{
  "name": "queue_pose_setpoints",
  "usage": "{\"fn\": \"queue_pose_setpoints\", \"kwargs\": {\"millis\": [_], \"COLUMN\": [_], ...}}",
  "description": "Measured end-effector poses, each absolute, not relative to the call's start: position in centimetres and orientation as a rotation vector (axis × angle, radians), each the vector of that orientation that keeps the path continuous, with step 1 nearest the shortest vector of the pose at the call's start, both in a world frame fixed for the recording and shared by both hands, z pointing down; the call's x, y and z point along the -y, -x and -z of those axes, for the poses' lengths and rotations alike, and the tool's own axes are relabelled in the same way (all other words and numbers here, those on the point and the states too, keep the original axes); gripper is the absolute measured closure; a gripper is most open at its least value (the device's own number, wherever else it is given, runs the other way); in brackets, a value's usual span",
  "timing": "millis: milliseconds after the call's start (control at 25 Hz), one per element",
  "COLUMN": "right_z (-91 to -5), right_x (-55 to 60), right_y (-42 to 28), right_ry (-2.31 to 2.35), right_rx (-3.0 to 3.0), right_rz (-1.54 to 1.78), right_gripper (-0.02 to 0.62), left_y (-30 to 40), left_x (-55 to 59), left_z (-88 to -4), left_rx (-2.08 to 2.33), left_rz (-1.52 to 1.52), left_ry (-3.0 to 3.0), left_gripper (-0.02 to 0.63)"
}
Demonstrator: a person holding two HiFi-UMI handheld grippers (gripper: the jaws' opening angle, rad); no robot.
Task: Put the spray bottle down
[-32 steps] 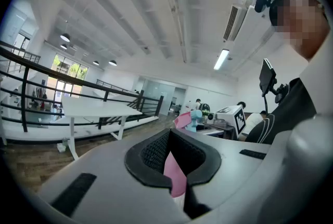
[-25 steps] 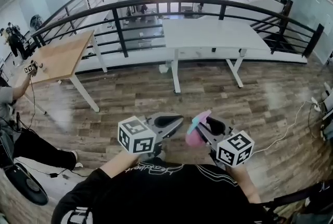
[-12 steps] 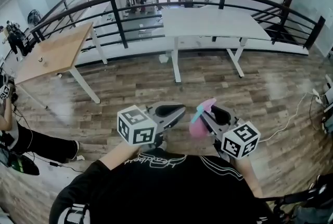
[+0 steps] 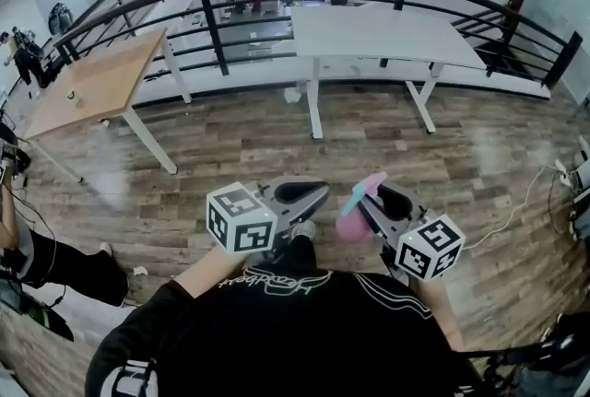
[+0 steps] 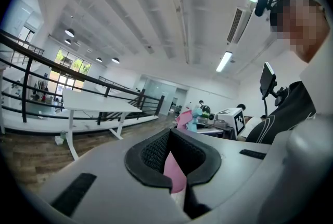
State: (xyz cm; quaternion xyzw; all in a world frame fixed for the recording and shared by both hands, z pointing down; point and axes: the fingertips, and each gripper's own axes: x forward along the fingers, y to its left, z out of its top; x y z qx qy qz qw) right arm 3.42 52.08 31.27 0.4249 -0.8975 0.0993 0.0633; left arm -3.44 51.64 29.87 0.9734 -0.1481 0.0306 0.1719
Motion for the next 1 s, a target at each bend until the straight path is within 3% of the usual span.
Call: {"fn": "queue_pose_setpoints", "kwargs": {"millis": [520,1000], "right_z": [-34.7,-38.0], "right_x": [-44.1,-26.8], "right_y": [-3.4,-3.3], "right_ry": [-1.288,-1.298], "right_rx": [2.697,2.632], "right_rz": [-0.341,-0.418], "right_gripper": [0.46,0.46], "left_y": [3.4,4.3], "left_x": [-43.7,-25.2], "left_z": [-33.4,-36.7], "left_rx": [0.417,0.433], "left_rz": [-0.076,-0.055], "left_ry": [-2.727,-2.651], "left_gripper": [0.598,0.598]}}
